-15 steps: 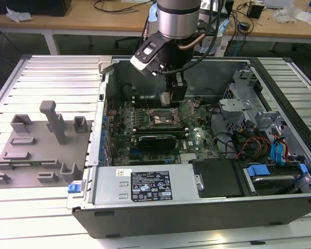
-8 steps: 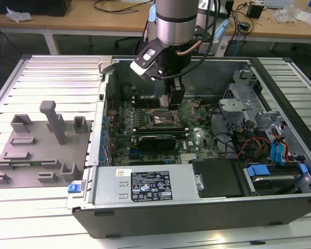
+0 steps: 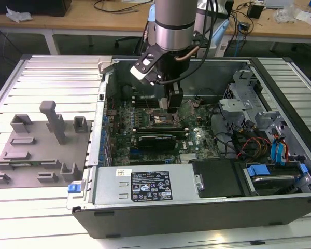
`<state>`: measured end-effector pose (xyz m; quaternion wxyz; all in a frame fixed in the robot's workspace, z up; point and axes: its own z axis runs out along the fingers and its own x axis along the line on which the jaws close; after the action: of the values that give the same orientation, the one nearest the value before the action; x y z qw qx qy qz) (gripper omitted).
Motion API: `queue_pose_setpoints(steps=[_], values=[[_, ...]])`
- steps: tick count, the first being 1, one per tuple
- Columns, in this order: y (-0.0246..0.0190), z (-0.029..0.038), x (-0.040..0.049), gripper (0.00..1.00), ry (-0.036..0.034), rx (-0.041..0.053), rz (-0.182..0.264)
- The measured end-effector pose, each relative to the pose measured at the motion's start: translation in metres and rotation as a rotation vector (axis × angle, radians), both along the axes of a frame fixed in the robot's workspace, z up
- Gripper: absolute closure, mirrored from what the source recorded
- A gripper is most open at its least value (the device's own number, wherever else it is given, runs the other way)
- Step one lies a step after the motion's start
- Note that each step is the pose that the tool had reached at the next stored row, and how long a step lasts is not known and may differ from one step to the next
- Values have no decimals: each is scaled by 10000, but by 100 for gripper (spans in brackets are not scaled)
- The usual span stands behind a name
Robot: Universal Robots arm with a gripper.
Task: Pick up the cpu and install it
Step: 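Place the cpu into insertion slot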
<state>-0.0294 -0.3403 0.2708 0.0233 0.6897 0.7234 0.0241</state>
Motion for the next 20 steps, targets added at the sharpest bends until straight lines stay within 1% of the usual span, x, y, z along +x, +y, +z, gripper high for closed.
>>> queue_pose_setpoints(steps=[7,12,18,20], values=[[17,-121,0,45,0,0,-28],[20,-198,-1,45,2,2,-29],[23,-203,-1,45,0,3,-30],[50,-206,-4,45,2,2,-31]])
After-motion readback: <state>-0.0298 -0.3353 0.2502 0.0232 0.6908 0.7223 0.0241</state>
